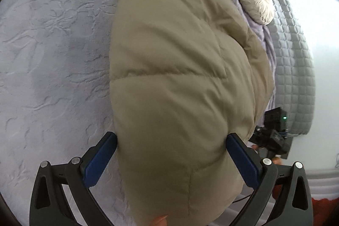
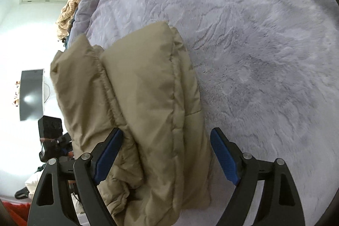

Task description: Fold large clothes

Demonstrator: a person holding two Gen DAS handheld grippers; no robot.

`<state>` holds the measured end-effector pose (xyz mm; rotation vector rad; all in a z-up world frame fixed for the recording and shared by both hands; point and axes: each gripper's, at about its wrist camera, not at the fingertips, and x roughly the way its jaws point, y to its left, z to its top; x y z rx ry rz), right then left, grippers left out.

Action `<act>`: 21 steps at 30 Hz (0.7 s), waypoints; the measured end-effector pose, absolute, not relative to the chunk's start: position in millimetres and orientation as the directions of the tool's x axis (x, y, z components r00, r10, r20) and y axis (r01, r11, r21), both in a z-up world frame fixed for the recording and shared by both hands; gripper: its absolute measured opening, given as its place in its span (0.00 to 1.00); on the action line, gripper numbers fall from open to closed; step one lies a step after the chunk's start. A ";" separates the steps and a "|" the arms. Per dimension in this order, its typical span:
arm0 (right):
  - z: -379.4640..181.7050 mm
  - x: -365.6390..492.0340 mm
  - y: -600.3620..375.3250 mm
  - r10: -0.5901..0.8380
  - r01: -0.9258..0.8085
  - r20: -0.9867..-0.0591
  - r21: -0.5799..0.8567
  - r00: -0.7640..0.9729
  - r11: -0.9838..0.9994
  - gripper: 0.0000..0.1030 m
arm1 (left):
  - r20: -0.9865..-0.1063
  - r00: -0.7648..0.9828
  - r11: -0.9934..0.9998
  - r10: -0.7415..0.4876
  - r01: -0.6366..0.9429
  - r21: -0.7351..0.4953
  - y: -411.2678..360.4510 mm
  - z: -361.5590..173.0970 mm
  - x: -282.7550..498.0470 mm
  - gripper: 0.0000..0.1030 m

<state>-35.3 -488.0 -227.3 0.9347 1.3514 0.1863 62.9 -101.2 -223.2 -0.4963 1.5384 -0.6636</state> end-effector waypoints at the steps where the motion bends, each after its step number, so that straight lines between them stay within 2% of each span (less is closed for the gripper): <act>1: -232.8 -32.8 -487.6 0.622 0.387 -0.740 0.668 0.256 0.635 0.85 | -0.732 -0.080 0.727 -0.677 0.082 -0.682 -102.2 -226.5 64.7 1.00; 5: -248.2 -24.6 -488.0 0.662 0.381 -0.705 0.702 0.255 0.602 0.89 | -0.703 -0.089 0.698 -0.706 0.085 -0.711 -106.7 -238.5 71.9 1.00; 6: -250.8 -22.8 -488.6 0.671 0.377 -0.696 0.711 0.256 0.594 0.99 | -0.694 -0.091 0.689 -0.714 0.082 -0.720 -106.8 -241.7 74.1 1.00; 16: -279.8 -2.1 -487.8 0.763 0.365 -0.602 0.783 0.235 0.504 1.00 | -0.607 -0.117 0.604 -0.786 0.060 -0.795 -116.4 -268.2 85.7 1.00; 21: -281.8 5.7 -487.1 0.795 0.353 -0.559 0.811 0.236 0.466 1.00 | -0.595 -0.126 0.593 -0.794 0.061 -0.803 -117.7 -272.2 86.1 1.00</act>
